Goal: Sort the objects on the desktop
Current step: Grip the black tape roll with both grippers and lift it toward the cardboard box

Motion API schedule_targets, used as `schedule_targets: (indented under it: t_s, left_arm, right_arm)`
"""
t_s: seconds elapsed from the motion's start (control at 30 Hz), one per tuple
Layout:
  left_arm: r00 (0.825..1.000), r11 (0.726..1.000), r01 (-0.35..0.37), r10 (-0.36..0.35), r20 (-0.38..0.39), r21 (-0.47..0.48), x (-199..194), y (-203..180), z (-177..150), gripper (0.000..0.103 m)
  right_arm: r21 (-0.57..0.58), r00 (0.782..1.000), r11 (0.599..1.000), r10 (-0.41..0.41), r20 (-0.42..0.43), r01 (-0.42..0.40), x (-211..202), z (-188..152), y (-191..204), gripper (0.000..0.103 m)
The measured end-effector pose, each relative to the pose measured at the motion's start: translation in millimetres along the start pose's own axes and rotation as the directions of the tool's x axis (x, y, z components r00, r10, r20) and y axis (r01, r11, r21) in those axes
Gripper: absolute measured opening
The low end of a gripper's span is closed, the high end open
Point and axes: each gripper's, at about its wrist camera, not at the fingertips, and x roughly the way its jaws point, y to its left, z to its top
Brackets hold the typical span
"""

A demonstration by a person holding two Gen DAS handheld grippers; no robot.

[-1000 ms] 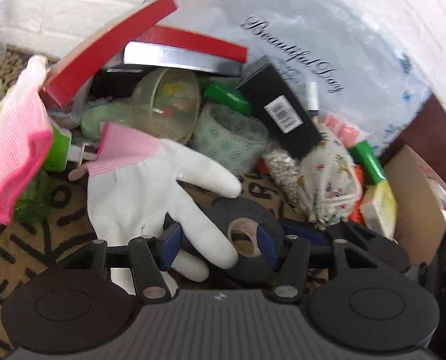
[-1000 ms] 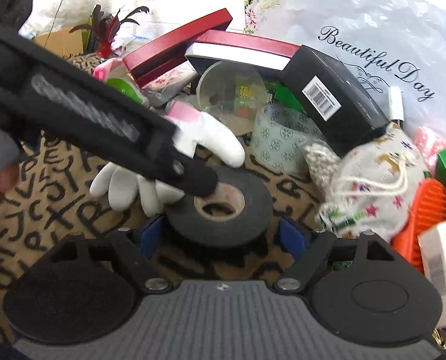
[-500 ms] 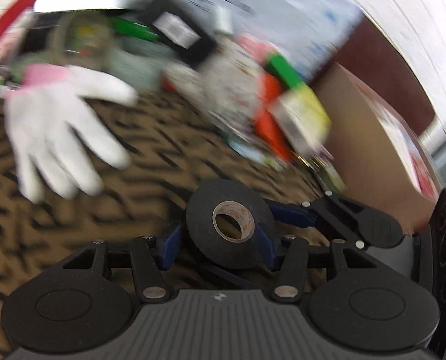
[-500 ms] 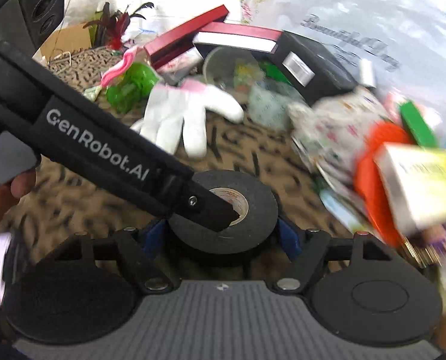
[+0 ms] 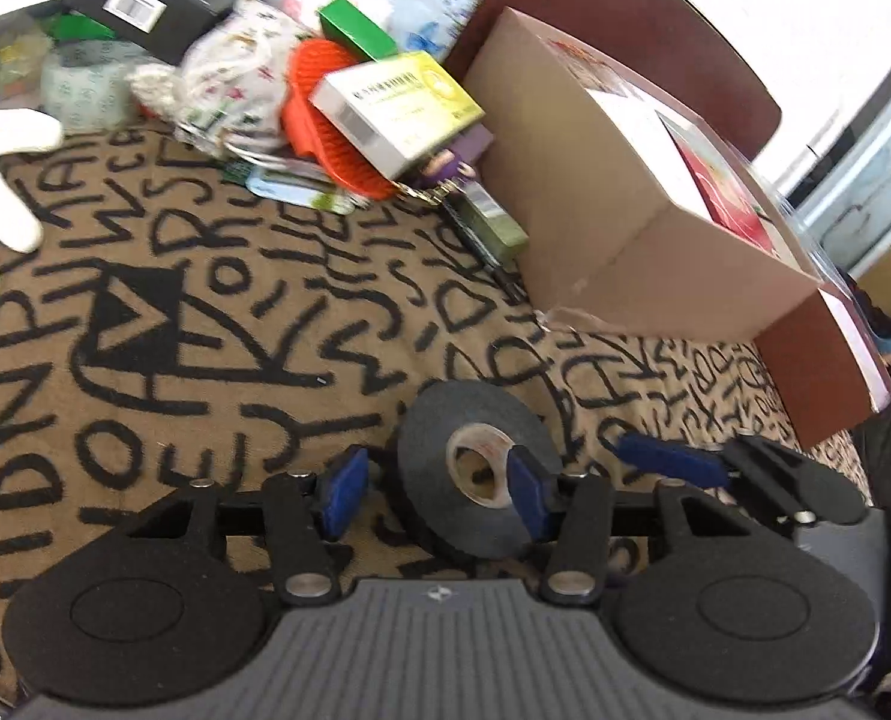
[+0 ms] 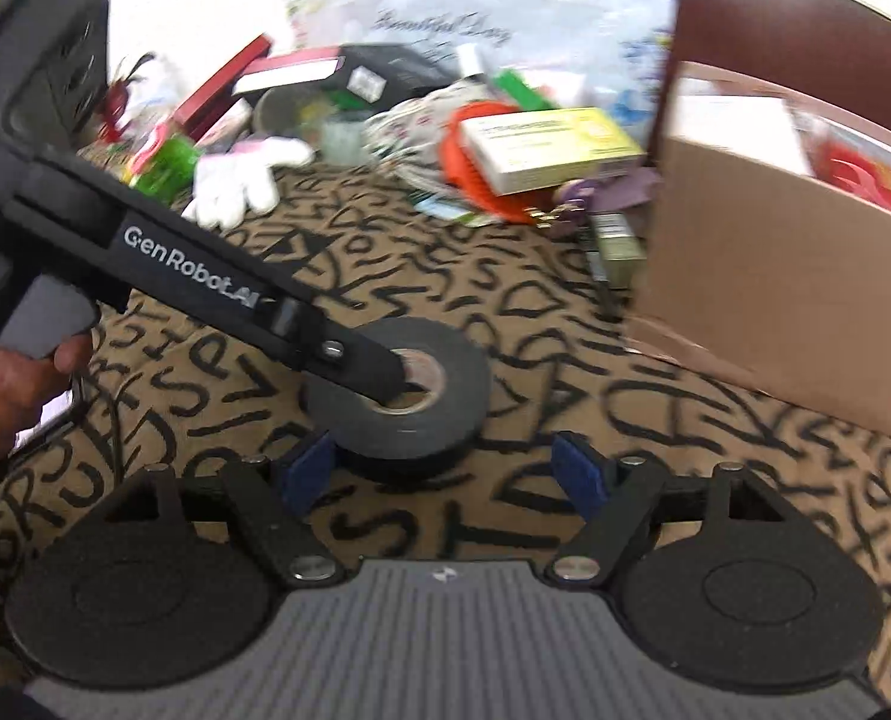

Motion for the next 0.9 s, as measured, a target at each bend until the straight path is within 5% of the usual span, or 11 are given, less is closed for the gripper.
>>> schedule_targets:
  t_s: [0.13, 0.23, 0.37, 0.9]
  left_arm:
    - [1.000, 1.000, -0.014, 0.014, 0.006, -0.006, -3.0, 2.0, 3.8, 0.046]
    - [1.000, 1.000, -0.007, 0.007, 0.001, -0.006, -2.7, 1.5, 4.1, 0.046]
    - [1.000, 1.000, 0.012, -0.012, -0.023, 0.016, 2.1, -2.4, 2.2, 0.046]
    - [0.999, 0.997, -0.043, 0.044, -0.008, 0.061, 11.2, -8.9, -2.3, 0.032]
  right_arm:
    - [0.058, 0.998, 0.998, -0.016, 0.054, 0.012, -3.1, 7.8, -8.2, 0.072]
    - [0.063, 0.999, 0.998, -0.019, 0.033, 0.017, 8.0, 12.9, -9.4, 0.049]
    - [0.066, 1.000, 0.998, 0.006, 0.008, -0.006, 17.3, 14.7, -8.5, 0.033]
    - [0.067, 0.999, 0.998, -0.001, -0.038, 0.003, 36.5, 16.7, 0.8, 0.028]
